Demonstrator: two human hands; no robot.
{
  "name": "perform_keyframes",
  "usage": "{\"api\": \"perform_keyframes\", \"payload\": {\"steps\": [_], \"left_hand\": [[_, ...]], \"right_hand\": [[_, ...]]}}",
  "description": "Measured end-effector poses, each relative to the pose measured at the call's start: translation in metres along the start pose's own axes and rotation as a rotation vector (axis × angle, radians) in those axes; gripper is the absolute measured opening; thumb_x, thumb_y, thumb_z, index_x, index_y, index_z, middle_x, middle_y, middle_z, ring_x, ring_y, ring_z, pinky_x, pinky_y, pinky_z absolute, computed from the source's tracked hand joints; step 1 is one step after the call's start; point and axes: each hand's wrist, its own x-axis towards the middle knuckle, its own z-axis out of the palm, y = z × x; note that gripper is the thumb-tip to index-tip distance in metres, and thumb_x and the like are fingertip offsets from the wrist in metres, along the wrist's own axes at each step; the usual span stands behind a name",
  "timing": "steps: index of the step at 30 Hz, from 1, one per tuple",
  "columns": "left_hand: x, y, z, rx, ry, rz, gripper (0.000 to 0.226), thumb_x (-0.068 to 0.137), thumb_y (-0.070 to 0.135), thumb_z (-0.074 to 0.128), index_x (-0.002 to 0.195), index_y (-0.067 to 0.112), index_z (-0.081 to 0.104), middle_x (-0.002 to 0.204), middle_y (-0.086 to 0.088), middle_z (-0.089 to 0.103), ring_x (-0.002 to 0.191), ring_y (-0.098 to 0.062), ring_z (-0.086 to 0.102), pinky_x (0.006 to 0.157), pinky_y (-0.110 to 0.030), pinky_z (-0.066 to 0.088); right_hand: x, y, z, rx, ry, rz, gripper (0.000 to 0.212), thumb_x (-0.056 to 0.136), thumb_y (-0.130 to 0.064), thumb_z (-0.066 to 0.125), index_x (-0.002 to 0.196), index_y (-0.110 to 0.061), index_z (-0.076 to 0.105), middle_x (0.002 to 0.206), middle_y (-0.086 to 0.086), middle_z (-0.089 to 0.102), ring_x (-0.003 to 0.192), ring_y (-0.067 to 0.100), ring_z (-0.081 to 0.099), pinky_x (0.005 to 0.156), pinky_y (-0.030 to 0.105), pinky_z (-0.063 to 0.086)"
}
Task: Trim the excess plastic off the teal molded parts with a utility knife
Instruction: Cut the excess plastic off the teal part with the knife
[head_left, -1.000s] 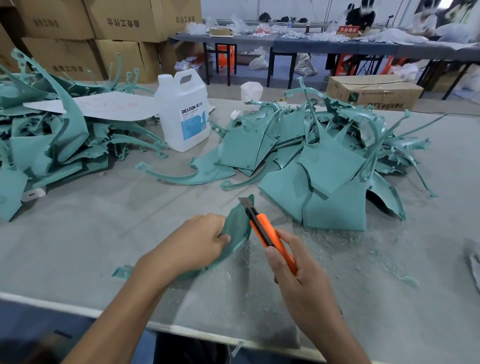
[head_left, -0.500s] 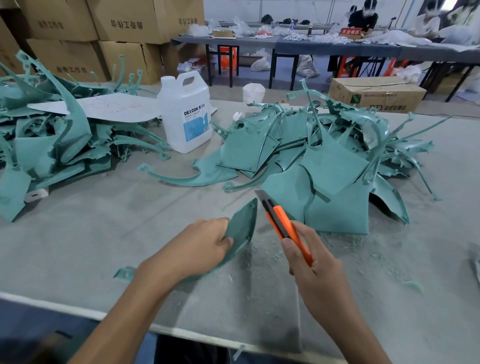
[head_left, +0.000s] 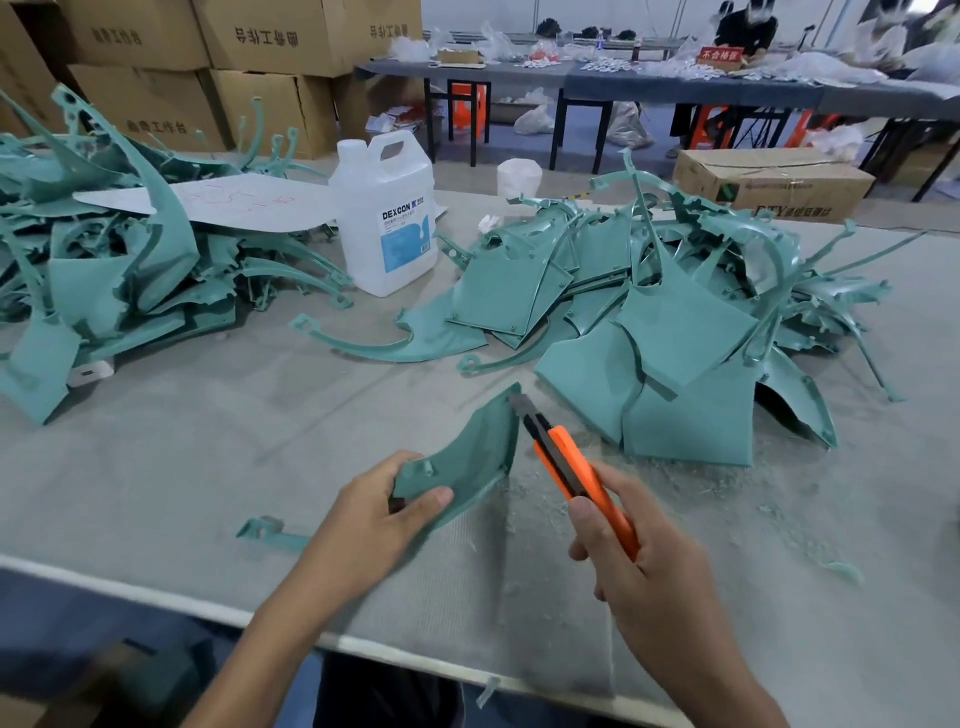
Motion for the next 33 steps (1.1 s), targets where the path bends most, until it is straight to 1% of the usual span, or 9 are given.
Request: {"api": "perform_keyframes", "payload": {"steps": [4, 6, 10, 14, 18, 20, 25, 29, 33], "left_hand": [[0.002, -0.008, 0.005, 0.031, 0.009, 0.004, 0.026, 0.081, 0.055, 0.063, 0.090, 0.030, 0.065, 0.070, 0.003, 0.063, 0.064, -0.007, 0.052, 0.064, -0.037, 0.048], [0.003, -0.012, 0.005, 0.048, -0.012, 0.002, 0.021, 0.086, 0.049, 0.065, 0.087, 0.029, 0.066, 0.066, 0.009, 0.058, 0.061, -0.006, 0.048, 0.060, -0.035, 0.045], [0.003, -0.017, 0.004, 0.043, -0.048, 0.015, 0.016, 0.094, 0.038, 0.066, 0.080, 0.030, 0.063, 0.061, 0.012, 0.052, 0.057, -0.004, 0.044, 0.056, -0.029, 0.038], [0.003, -0.013, 0.004, -0.013, -0.074, 0.034, 0.012, 0.093, 0.046, 0.063, 0.084, 0.039, 0.066, 0.062, 0.019, 0.056, 0.056, 0.002, 0.047, 0.052, -0.019, 0.038], [0.002, -0.012, 0.005, 0.031, -0.047, 0.051, 0.021, 0.085, 0.059, 0.059, 0.074, 0.041, 0.061, 0.058, 0.018, 0.050, 0.055, -0.001, 0.042, 0.053, -0.023, 0.035], [0.001, -0.011, 0.005, 0.035, -0.043, 0.054, 0.021, 0.086, 0.060, 0.059, 0.076, 0.042, 0.061, 0.058, 0.017, 0.050, 0.054, -0.001, 0.042, 0.052, -0.023, 0.034], [-0.001, -0.005, 0.005, 0.019, -0.059, 0.065, 0.032, 0.084, 0.070, 0.058, 0.076, 0.039, 0.061, 0.059, 0.016, 0.050, 0.054, -0.001, 0.043, 0.050, -0.020, 0.033], [-0.002, -0.005, 0.004, 0.040, -0.075, 0.056, 0.031, 0.088, 0.063, 0.059, 0.078, 0.034, 0.059, 0.062, 0.014, 0.052, 0.057, -0.002, 0.046, 0.055, -0.026, 0.037], [-0.006, 0.007, 0.002, 0.017, -0.118, 0.013, 0.033, 0.085, 0.061, 0.056, 0.088, 0.029, 0.061, 0.069, 0.011, 0.057, 0.062, -0.006, 0.051, 0.061, -0.033, 0.041]], "right_hand": [[-0.002, -0.026, 0.005, -0.072, -0.060, -0.085, 0.029, 0.094, -0.063, 0.046, 0.122, -0.058, 0.054, 0.068, -0.022, 0.063, 0.059, 0.000, 0.061, 0.056, 0.013, 0.046], [-0.002, -0.035, 0.008, -0.156, -0.078, -0.114, 0.035, 0.093, -0.057, 0.050, 0.126, -0.052, 0.059, 0.065, -0.030, 0.054, 0.064, -0.003, 0.056, 0.059, 0.008, 0.038], [0.001, -0.043, 0.007, -0.296, -0.128, -0.137, 0.040, 0.096, -0.053, 0.052, 0.136, -0.051, 0.054, 0.071, -0.017, 0.057, 0.076, 0.015, 0.059, 0.059, 0.023, 0.037], [0.010, -0.045, -0.009, -0.394, 0.081, -0.141, 0.042, 0.094, -0.049, 0.053, 0.136, -0.044, 0.058, 0.081, -0.006, 0.073, 0.068, 0.023, 0.068, 0.058, 0.038, 0.052], [0.000, -0.054, 0.000, -0.385, 0.028, -0.273, 0.036, 0.098, -0.048, 0.054, 0.132, -0.044, 0.060, 0.078, -0.009, 0.070, 0.061, 0.019, 0.065, 0.051, 0.033, 0.049], [0.002, -0.053, 0.000, -0.388, -0.050, -0.231, 0.039, 0.098, -0.054, 0.048, 0.136, -0.051, 0.053, 0.079, -0.008, 0.068, 0.066, 0.019, 0.065, 0.058, 0.035, 0.050], [0.011, -0.049, -0.016, -0.446, 0.144, -0.245, 0.040, 0.093, -0.044, 0.059, 0.133, -0.042, 0.060, 0.081, -0.010, 0.072, 0.066, 0.021, 0.068, 0.053, 0.035, 0.050], [0.004, -0.042, -0.007, -0.338, -0.057, -0.194, 0.038, 0.092, -0.050, 0.057, 0.131, -0.054, 0.055, 0.067, -0.013, 0.062, 0.057, 0.009, 0.060, 0.053, 0.029, 0.046], [0.019, -0.023, -0.020, -0.322, 0.208, -0.114, 0.034, 0.094, -0.051, 0.054, 0.129, -0.049, 0.057, 0.055, -0.009, 0.057, 0.044, 0.005, 0.053, 0.041, 0.026, 0.042]]}}
